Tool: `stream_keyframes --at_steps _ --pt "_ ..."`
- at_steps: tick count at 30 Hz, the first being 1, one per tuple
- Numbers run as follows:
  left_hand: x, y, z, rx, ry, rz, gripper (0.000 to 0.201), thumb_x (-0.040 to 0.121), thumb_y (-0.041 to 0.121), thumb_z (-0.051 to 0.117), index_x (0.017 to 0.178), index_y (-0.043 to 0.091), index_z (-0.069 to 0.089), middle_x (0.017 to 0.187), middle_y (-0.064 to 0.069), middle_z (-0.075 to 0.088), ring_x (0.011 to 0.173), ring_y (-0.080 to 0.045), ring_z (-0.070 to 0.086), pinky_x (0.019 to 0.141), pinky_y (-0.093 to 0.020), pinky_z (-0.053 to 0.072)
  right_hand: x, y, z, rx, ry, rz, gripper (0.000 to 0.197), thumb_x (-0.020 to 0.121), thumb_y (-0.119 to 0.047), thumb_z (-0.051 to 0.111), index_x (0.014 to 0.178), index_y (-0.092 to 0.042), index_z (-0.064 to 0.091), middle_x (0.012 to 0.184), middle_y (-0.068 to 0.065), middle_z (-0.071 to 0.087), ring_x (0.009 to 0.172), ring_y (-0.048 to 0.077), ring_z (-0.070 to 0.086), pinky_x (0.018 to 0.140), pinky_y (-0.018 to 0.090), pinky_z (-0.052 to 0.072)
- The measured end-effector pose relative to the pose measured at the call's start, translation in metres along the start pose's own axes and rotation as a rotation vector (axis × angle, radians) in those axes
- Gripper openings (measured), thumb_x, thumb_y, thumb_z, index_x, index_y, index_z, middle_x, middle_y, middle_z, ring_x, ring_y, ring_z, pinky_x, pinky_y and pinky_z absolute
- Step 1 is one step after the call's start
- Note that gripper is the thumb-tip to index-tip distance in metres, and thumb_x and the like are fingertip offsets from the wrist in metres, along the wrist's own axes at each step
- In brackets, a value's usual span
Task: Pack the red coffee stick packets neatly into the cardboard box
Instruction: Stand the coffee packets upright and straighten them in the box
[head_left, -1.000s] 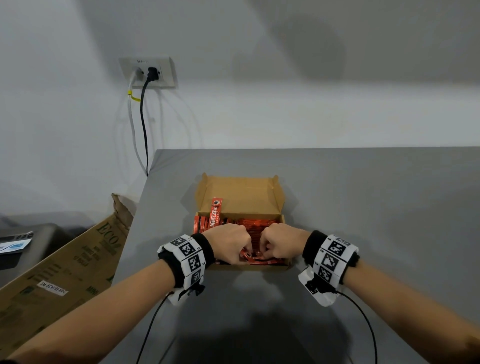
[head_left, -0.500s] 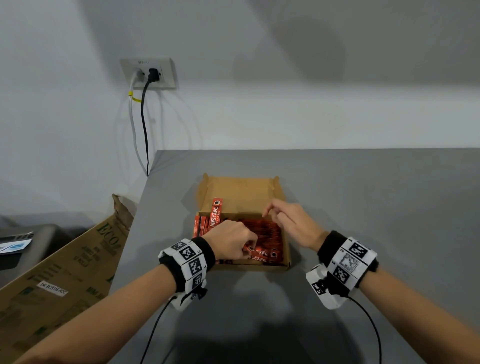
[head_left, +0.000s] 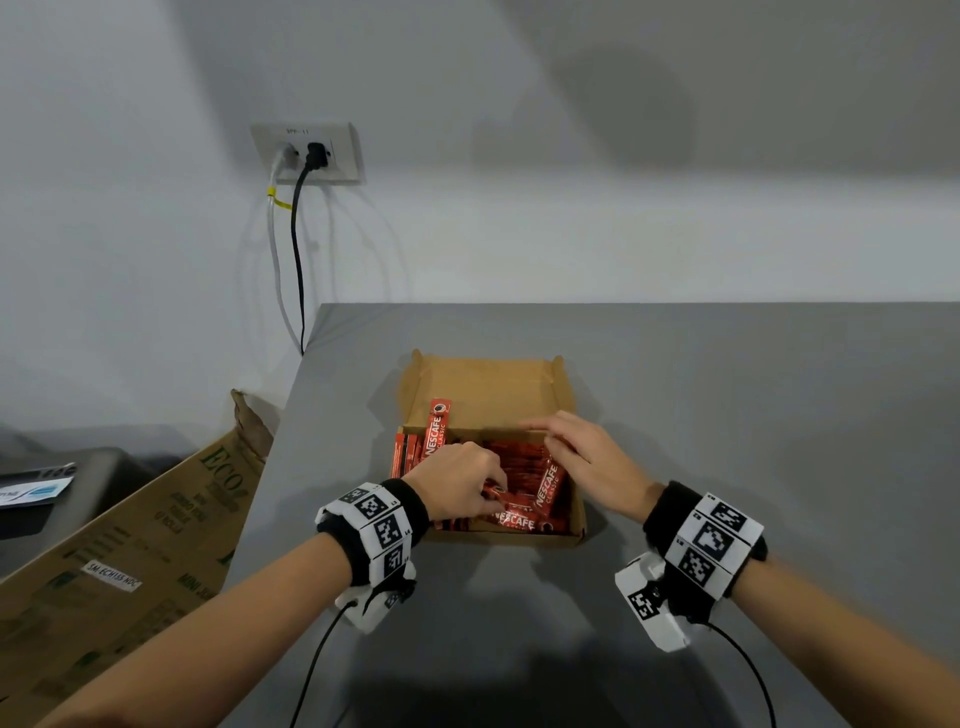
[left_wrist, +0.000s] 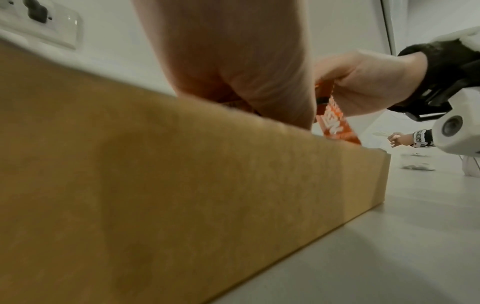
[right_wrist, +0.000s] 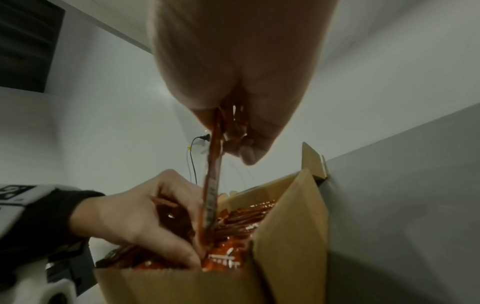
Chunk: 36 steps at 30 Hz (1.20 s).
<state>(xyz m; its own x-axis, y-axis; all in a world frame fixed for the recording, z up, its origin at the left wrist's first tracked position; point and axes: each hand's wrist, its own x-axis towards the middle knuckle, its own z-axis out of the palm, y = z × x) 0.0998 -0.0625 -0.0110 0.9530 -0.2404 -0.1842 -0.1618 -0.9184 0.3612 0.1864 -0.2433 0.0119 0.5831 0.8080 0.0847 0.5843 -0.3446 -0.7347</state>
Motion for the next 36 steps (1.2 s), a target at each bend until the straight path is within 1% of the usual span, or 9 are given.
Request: stream_keyframes --at_steps 3,6,9,12,15,20,24,33,36 --pt "0.0 0.001 0.001 0.009 0.005 -0.002 0.029 0.085 0.036 0.065 0.104 0.015 0.07 0.104 0.002 0.065 0.092 -0.015 0.061 0.082 -0.033 0.05 -0.006 0.006 0.003 -0.01 0.041 0.015 0.028 0.096 -0.008 0.046 0.119 -0.014 0.061 0.091 -0.008 0.053 0.086 -0.005 0.051 0.076 0.002 0.037" --pt "-0.001 0.004 0.002 0.078 -0.016 0.013 0.03 0.084 0.039 0.065 0.104 0.017 0.066 0.105 0.002 0.061 0.094 -0.016 0.058 0.081 -0.035 0.049 -0.012 0.014 0.006 -0.032 0.073 0.012 0.019 0.09 -0.011 0.058 0.105 -0.017 0.07 0.084 -0.011 0.056 0.081 -0.005 0.054 0.074 0.003 0.037" --pt "-0.002 0.004 0.004 0.077 0.003 0.021 0.027 0.083 0.037 0.066 0.101 0.018 0.062 0.106 0.003 0.061 0.094 -0.015 0.058 0.081 -0.035 0.049 -0.021 0.019 0.008 -0.068 0.015 -0.017 0.012 0.082 -0.013 0.069 0.092 -0.018 0.074 0.085 -0.019 0.055 0.083 -0.009 0.055 0.075 0.004 0.04" --pt "-0.003 0.003 0.004 0.092 0.001 0.035 0.026 0.083 0.036 0.065 0.103 0.019 0.062 0.104 0.003 0.061 0.093 -0.015 0.058 0.078 -0.034 0.05 -0.025 0.017 0.006 -0.132 -0.104 -0.015 0.01 0.078 -0.016 0.074 0.088 -0.018 0.074 0.086 -0.012 0.061 0.078 -0.003 0.055 0.073 0.007 0.043" --pt "-0.003 0.003 0.003 0.12 -0.009 0.04 0.026 0.083 0.035 0.064 0.104 0.019 0.063 0.104 0.003 0.061 0.093 -0.015 0.059 0.079 -0.034 0.05 -0.025 0.01 0.003 -0.275 -0.275 -0.018 0.017 0.079 -0.021 0.073 0.095 -0.015 0.072 0.089 -0.001 0.065 0.073 0.002 0.052 0.069 0.01 0.042" --pt "-0.002 0.002 0.004 0.126 0.009 0.035 0.024 0.085 0.036 0.062 0.099 0.017 0.063 0.103 0.003 0.06 0.092 -0.015 0.058 0.076 -0.029 0.048 -0.017 0.0 0.007 -0.531 -0.397 -0.054 0.016 0.087 -0.02 0.06 0.099 -0.013 0.067 0.097 0.001 0.063 0.096 0.013 0.053 0.08 0.02 0.038" --pt "-0.004 -0.002 0.004 0.097 0.046 -0.009 0.026 0.086 0.039 0.062 0.099 0.017 0.063 0.103 0.002 0.062 0.093 -0.015 0.058 0.076 -0.027 0.046 -0.011 0.001 0.011 -0.588 -0.367 -0.023 0.02 0.088 -0.024 0.06 0.105 -0.015 0.063 0.101 0.001 0.062 0.101 0.015 0.051 0.084 0.026 0.041" --pt "0.0 0.003 0.005 0.066 0.11 -0.054 0.02 0.086 0.031 0.059 0.097 0.015 0.062 0.102 0.0 0.064 0.093 -0.018 0.06 0.079 -0.033 0.051 -0.009 0.01 0.013 -0.623 -0.272 0.002 0.017 0.088 -0.027 0.06 0.094 -0.011 0.059 0.095 0.002 0.063 0.099 0.017 0.049 0.077 0.027 0.041" --pt "0.001 0.004 0.005 0.079 0.125 -0.034 0.027 0.084 0.042 0.06 0.095 0.017 0.062 0.097 0.003 0.066 0.089 -0.015 0.062 0.076 -0.032 0.05 -0.006 0.01 0.012 -0.648 -0.275 0.008 0.017 0.086 -0.027 0.063 0.092 -0.012 0.058 0.095 0.002 0.062 0.1 0.017 0.049 0.077 0.029 0.043"
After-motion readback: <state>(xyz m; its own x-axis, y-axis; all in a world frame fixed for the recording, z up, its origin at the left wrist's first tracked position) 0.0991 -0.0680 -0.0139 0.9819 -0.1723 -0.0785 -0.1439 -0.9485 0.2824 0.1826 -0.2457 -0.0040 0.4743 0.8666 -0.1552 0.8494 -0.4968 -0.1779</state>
